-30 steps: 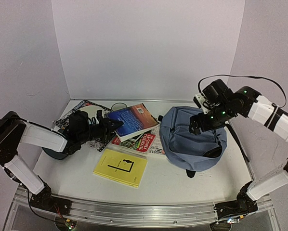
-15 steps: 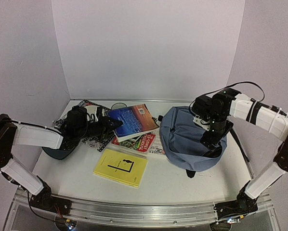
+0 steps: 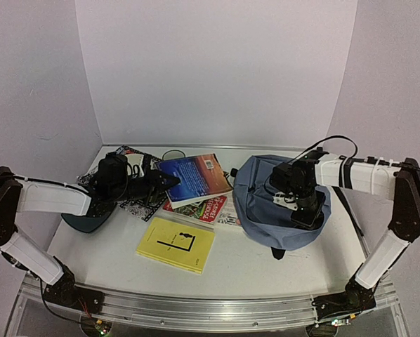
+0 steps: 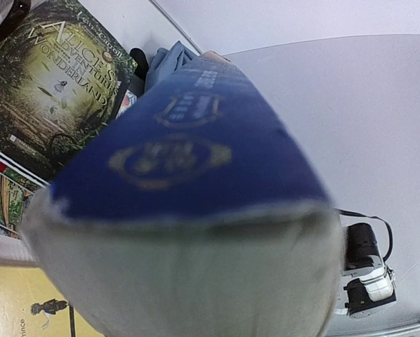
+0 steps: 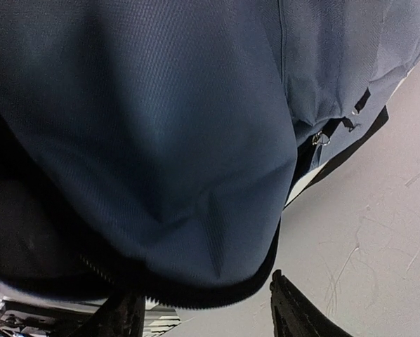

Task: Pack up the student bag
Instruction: Pick up the largest pocket of the bag from the student bag, then place the book in the largest pocket of the bag.

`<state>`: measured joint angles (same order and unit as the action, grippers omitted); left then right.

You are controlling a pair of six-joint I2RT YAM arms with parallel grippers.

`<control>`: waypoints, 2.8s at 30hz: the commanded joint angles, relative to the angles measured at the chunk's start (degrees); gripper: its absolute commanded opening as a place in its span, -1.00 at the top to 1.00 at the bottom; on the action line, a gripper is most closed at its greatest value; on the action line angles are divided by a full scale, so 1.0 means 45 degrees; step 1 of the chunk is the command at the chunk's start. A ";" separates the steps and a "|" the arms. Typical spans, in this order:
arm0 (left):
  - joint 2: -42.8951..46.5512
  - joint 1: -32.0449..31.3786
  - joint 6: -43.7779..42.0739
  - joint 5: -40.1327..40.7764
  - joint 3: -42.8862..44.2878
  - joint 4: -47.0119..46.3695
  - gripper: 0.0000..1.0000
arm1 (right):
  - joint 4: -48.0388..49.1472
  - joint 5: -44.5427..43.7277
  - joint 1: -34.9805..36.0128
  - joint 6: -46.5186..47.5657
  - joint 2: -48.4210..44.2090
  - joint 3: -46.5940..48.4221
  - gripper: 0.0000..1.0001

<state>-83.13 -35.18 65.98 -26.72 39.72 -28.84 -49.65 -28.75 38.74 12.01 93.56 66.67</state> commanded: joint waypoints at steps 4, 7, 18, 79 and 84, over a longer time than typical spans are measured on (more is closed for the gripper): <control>0.0954 0.0063 -0.0381 -0.0642 0.1392 -0.2456 1.00 | 0.1177 -0.0399 -0.0093 0.1020 0.0924 -0.0373 -0.07; 0.0926 0.0064 -0.0385 -0.0740 0.1477 -0.2419 1.00 | 0.1383 0.0021 -0.0094 0.1134 0.1077 -0.0284 0.02; 0.0642 0.0064 -0.0432 -0.1404 0.1912 -0.2297 1.00 | 0.2047 0.1004 -0.0130 -0.0793 -0.0622 0.1446 1.00; -0.5566 -0.2480 0.1952 -0.2367 0.7671 -0.1859 1.00 | 0.7397 0.2567 0.3299 -1.2925 -0.4611 0.1918 1.00; -0.6073 -0.2922 0.2051 -0.1919 0.7748 -0.1858 1.00 | 0.8441 0.3039 0.3871 -1.3153 -0.4169 0.1791 1.00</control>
<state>-111.59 -46.92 75.11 -36.38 69.21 -25.47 -19.64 -17.98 53.69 -45.63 73.34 74.32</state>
